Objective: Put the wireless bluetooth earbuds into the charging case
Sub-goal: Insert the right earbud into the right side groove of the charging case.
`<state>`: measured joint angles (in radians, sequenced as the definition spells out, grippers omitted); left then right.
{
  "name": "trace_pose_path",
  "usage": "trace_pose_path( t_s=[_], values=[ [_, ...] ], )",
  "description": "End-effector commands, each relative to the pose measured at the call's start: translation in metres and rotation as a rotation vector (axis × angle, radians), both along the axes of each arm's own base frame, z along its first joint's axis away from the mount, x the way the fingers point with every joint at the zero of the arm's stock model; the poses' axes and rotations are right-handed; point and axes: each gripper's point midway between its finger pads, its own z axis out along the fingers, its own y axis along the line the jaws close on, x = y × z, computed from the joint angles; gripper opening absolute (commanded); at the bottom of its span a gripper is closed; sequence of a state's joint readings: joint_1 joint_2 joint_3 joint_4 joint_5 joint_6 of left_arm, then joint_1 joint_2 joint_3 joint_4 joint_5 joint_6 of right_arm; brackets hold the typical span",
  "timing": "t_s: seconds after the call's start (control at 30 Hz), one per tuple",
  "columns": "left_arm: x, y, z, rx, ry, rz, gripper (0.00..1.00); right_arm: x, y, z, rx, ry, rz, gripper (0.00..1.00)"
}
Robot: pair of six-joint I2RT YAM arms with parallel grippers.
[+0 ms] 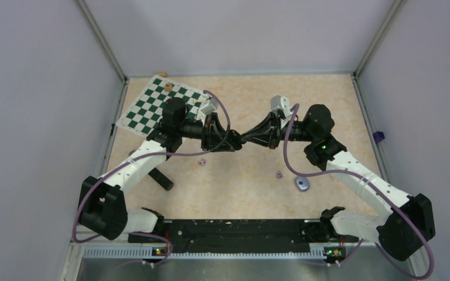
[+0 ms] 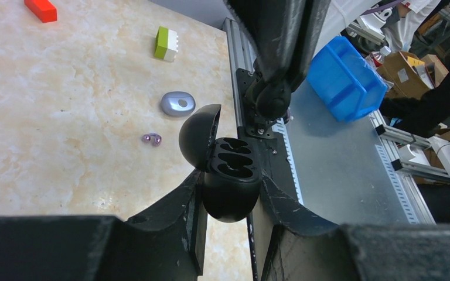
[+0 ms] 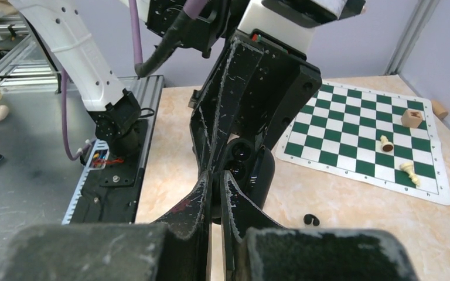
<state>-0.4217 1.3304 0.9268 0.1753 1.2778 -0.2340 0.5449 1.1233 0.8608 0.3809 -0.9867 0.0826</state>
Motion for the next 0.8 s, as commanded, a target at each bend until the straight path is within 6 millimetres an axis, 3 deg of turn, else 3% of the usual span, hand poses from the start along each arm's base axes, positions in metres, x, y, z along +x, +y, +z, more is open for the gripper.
trace_pose_path(
  t_s=[0.0,0.77],
  values=[
    [-0.0102,0.0013,0.0193,-0.048,-0.076,-0.036,0.0,0.0069,0.0006,0.0058,0.027,-0.038,-0.02,0.03],
    [-0.0111,0.0012,0.0235,-0.055,-0.071,-0.04,0.0,0.0073,0.0094,-0.004,0.029,-0.011,-0.011,0.04]
  ],
)
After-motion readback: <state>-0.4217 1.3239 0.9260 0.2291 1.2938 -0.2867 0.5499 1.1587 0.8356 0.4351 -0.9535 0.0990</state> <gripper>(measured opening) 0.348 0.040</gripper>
